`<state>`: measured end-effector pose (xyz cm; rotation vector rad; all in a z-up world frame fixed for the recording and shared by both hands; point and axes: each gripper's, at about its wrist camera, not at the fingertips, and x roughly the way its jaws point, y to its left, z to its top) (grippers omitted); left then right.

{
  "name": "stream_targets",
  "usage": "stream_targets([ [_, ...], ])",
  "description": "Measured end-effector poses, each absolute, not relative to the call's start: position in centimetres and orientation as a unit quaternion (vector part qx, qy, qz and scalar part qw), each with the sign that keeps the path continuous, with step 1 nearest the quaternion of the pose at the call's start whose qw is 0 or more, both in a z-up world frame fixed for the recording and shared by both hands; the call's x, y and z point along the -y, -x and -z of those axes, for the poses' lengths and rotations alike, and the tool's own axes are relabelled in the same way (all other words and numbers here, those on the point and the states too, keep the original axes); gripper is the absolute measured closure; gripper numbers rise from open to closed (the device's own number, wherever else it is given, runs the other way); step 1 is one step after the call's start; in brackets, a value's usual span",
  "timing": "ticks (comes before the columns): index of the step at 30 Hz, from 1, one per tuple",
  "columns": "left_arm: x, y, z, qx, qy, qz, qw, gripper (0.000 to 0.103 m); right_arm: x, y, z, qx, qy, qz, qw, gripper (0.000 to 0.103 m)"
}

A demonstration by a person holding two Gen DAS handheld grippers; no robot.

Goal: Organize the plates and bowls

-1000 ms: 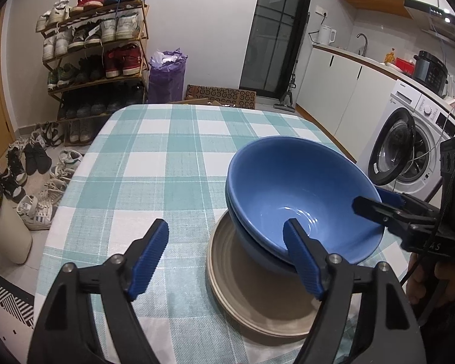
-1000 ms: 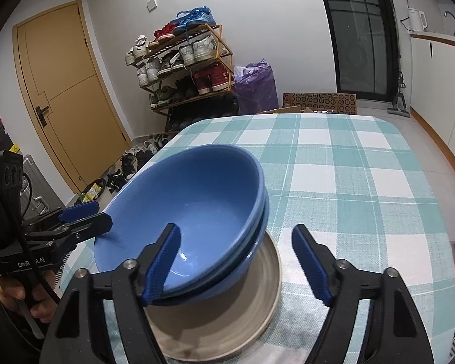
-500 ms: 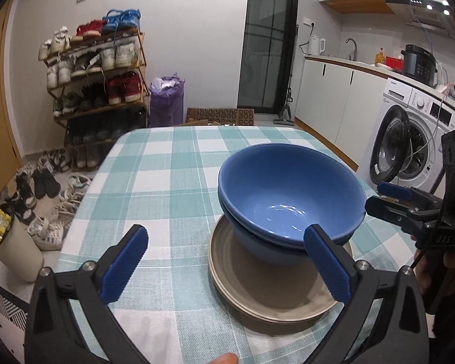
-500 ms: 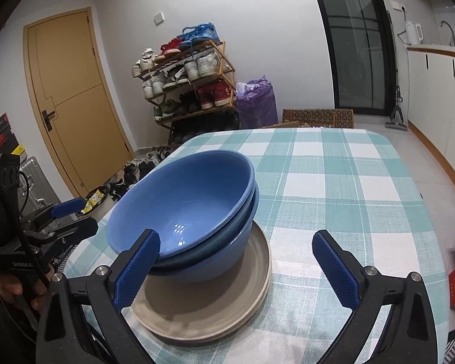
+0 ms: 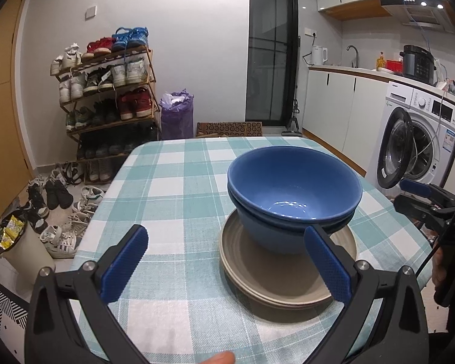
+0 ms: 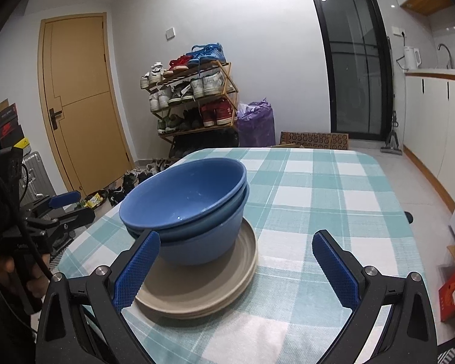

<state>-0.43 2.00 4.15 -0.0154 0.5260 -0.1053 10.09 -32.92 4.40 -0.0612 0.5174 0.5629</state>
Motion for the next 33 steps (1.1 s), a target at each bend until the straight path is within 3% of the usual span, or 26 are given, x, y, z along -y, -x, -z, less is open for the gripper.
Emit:
stream_targets([
  [33, -1.6, 4.3, -0.7, -0.22, 0.01, 0.051, 0.974, 0.0, 33.3, -4.3, -1.2, -0.214, 0.07, -0.302, 0.926, 0.001],
])
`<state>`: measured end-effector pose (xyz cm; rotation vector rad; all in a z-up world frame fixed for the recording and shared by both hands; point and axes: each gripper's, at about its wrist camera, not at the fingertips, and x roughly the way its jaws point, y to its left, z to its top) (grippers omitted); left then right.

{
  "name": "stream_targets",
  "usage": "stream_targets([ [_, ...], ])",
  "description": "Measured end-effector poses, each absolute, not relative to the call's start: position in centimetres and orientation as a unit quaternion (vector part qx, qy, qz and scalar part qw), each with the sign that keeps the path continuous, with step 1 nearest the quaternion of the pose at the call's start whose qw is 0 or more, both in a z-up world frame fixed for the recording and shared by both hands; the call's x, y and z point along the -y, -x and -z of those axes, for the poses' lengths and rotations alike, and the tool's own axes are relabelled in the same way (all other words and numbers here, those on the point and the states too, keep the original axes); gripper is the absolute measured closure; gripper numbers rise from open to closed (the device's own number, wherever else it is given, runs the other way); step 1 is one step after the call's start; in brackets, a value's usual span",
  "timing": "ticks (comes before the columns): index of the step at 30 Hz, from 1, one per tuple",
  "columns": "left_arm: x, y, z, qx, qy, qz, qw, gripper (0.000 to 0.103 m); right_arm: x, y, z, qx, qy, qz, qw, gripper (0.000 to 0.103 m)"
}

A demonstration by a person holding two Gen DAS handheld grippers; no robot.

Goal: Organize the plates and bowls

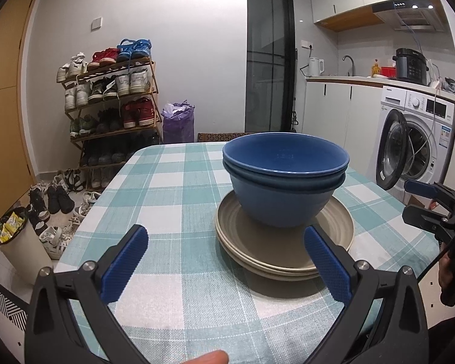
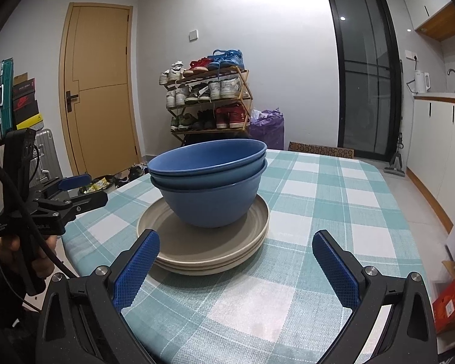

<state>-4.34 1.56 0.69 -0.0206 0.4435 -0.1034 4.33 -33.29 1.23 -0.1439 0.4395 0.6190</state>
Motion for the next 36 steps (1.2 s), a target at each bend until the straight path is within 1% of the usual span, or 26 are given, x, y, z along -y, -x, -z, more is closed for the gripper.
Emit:
stream_targets([
  [16, -1.4, 4.4, 0.2, -0.215, 0.019, 0.057, 0.975, 0.0, 31.5, -3.4, -0.2, -0.203, 0.096, -0.322, 0.92, 0.001],
  [36, -1.4, 4.4, 0.7, -0.217, 0.019, 0.06, 0.974, 0.0, 31.7, -3.3, 0.1, -0.203, 0.088, -0.324, 0.92, 0.001],
])
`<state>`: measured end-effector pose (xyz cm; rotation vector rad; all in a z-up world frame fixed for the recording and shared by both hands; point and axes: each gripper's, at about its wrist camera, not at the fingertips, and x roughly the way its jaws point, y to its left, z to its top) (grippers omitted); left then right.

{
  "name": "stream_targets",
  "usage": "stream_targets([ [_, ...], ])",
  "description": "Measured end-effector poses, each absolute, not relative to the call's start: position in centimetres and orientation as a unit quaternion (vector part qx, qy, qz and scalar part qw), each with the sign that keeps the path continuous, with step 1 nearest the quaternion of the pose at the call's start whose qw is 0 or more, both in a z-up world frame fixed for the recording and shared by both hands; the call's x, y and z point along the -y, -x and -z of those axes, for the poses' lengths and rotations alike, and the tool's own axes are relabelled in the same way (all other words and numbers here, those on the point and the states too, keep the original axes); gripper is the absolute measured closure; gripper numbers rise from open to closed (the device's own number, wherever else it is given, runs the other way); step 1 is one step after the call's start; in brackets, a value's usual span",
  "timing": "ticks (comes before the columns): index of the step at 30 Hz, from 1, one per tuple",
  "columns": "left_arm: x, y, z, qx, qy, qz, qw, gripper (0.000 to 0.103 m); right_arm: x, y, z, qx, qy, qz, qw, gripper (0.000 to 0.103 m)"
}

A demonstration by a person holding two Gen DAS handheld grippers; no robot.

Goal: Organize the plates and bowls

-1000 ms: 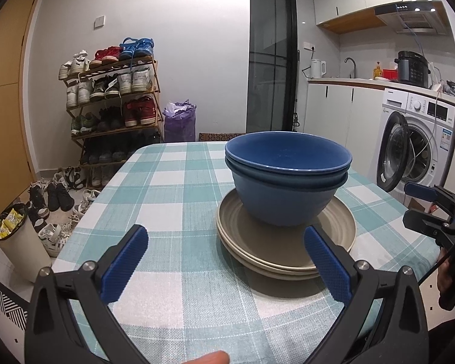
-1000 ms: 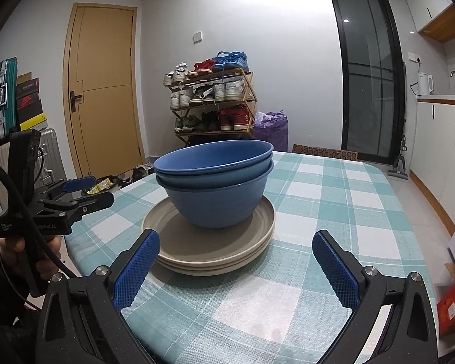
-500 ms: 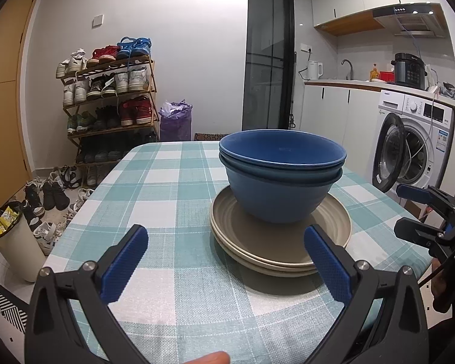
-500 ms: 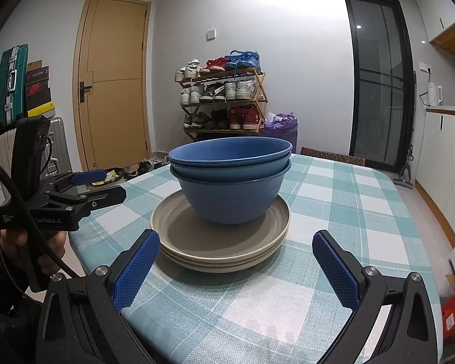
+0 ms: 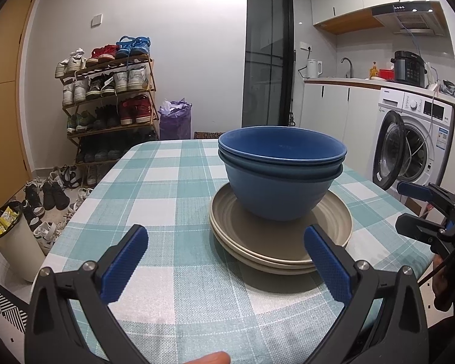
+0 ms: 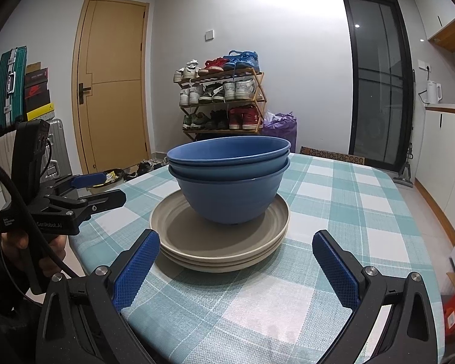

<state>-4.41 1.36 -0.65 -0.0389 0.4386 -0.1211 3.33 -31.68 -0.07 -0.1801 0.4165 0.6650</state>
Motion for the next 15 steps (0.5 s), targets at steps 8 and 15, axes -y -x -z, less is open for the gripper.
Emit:
stream_targets([
  [8, -1.36, 4.42, 0.69, -0.219, 0.019, 0.059, 0.974, 0.0, 31.74, -3.41, 0.04, -0.203, 0.086, -0.323, 0.92, 0.001],
  [15, -1.34, 4.37, 0.77, -0.22, 0.018, 0.059, 0.974, 0.0, 31.78, -3.5, 0.05, -0.203, 0.086, -0.322, 0.921, 0.001],
])
